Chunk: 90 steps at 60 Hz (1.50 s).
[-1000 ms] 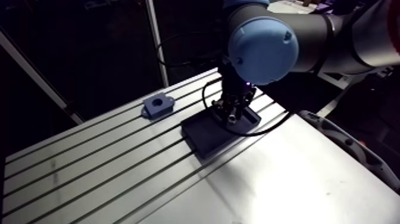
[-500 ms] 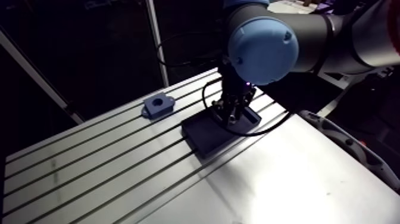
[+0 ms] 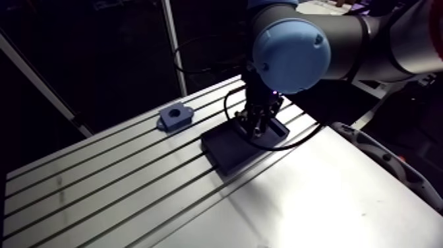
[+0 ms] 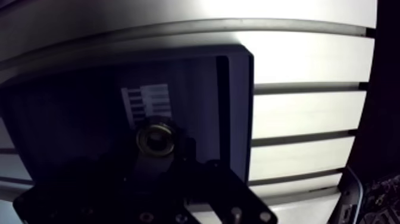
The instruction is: Pick up the bearing and press it into the housing until flush.
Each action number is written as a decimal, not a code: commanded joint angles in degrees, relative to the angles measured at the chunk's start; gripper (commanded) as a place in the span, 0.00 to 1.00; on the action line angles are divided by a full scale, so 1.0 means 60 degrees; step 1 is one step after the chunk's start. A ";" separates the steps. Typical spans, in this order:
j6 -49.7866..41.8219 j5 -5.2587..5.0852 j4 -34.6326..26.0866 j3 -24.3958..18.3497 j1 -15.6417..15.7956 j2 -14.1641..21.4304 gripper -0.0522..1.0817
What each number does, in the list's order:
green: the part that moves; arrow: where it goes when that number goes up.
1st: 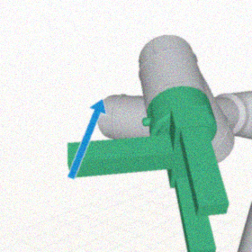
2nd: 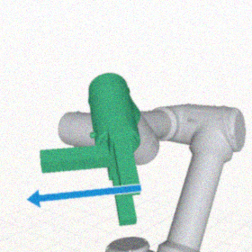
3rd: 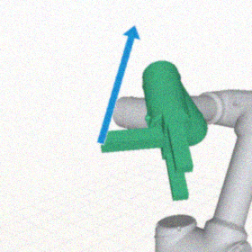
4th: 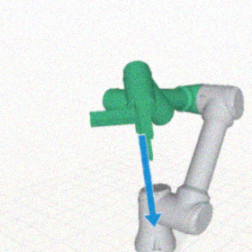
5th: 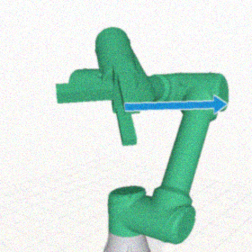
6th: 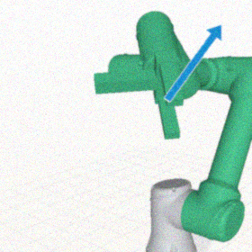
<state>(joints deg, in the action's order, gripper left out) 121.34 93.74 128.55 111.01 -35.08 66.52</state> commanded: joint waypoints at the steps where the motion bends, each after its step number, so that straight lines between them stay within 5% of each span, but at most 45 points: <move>1: 0.0000 0.0000 0.0000 0.0008 0.0001 0.0035 0.60; 35: -0.0092 -0.0044 -0.0229 -0.0237 0.0113 0.0528 0.74; 68: -0.1152 -0.0115 -0.1531 -0.1662 0.1612 0.0468 0.95; 90: -0.1625 -0.0159 -0.1817 -0.2907 0.2580 -0.0404 0.99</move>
<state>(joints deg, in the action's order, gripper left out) 112.44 92.99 118.19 97.21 -22.44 66.80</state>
